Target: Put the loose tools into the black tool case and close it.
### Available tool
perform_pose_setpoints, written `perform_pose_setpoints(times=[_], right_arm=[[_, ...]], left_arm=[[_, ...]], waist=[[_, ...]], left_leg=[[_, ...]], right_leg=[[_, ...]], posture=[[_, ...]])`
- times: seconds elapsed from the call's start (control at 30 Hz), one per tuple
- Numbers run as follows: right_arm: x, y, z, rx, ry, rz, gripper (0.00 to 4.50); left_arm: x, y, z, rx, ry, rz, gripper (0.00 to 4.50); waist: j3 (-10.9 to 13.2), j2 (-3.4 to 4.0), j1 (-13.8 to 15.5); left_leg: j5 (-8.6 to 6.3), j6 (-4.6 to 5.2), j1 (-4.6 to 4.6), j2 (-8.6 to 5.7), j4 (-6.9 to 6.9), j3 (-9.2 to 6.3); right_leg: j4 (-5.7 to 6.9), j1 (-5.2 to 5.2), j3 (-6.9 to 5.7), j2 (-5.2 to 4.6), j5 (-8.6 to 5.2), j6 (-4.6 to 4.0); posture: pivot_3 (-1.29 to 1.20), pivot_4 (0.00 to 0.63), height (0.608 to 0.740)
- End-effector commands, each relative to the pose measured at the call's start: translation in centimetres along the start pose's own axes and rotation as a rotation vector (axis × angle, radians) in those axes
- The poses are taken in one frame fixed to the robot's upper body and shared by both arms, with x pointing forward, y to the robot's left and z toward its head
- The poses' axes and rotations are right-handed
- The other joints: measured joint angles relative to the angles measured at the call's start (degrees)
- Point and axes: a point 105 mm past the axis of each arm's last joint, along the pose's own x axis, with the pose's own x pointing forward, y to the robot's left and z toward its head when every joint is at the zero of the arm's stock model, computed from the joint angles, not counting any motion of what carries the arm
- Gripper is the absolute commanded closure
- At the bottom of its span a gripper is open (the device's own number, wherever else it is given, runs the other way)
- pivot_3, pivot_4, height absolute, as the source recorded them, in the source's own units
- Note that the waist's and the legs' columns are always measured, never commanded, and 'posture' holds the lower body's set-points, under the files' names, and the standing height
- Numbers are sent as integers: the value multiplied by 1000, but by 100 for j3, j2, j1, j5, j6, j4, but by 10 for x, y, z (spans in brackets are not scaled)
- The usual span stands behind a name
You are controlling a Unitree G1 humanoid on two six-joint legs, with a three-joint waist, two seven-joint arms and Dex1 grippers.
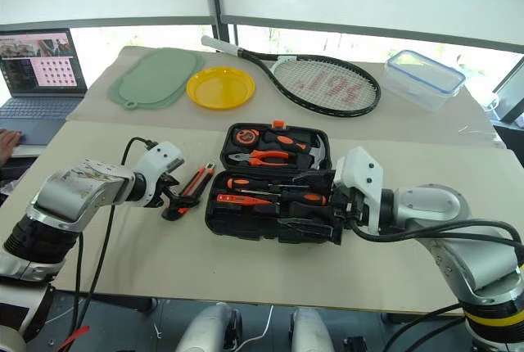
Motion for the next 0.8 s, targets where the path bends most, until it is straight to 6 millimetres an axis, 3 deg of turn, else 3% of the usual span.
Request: perform_pose_setpoints(times=[0.03, 0.13, 0.27, 0.33, 0.43, 0.53, 0.67, 0.8], right_arm=[[-7, 0, 8, -44, -15, -25, 0], [-9, 0, 7, -42, -11, -42, 0], [-16, 1, 3, -27, 7, -73, 0], [-21, 3, -1, -12, 22, -89, 0], [-28, 6, -9, 11, 50, -114, 0], [-34, 11, -15, 32, 72, -133, 0], [-37, 19, -22, 39, 103, -137, 0], [-36, 22, -22, 42, 105, -142, 0]], left_arm=[[-2, 11, -10, -70, 14, 3, 1833], [-9, 17, -2, -68, -27, 7, 2777], [-35, 17, 43, 57, -234, -55, 2796], [-53, 4, 69, 213, -362, -136, 2796], [-71, -26, 85, 456, -410, -280, 2796], [-73, -54, 83, 618, -383, -435, 2796], [-55, -85, 66, 787, -293, -580, 2796], [-28, -102, 50, 898, -190, -638, 2796]], waist=[[0, 0, -19], [0, 0, -39], [4, -7, -36], [15, -25, -16], [17, -29, -5], [15, -25, -8], [15, -25, -14], [15, -25, -36]], left_leg=[[0, 0, 0, 0, 0, 0], [0, 0, -8, 0, -2, 2], [0, 0, -22, 0, -1, 1], [1, -2, -30, 0, 0, -2], [0, 0, -46, 0, 3, -4], [-5, 8, -48, -1, 2, -1], [-6, 9, -48, -9, 2, 0], [-5, 8, -50, -9, 4, -2]], right_leg=[[0, 0, 0, 0, 0, 0], [-1, -7, 1, -1, -1, 0], [0, -20, 0, 1, 0, 0], [-1, -24, -5, 0, 0, 0], [-13, -27, -12, -4, 1, 1], [-31, -23, -10, -6, 2, 5], [-39, -18, -11, 1, 2, 7], [-41, -20, -9, 7, 4, 10]], posture=[[0, 150, 738], [0, 150, 738], [0, 150, 738], [0, 150, 738], [0, 150, 738], [0, 150, 738], [0, 150, 738], [0, 150, 738]])
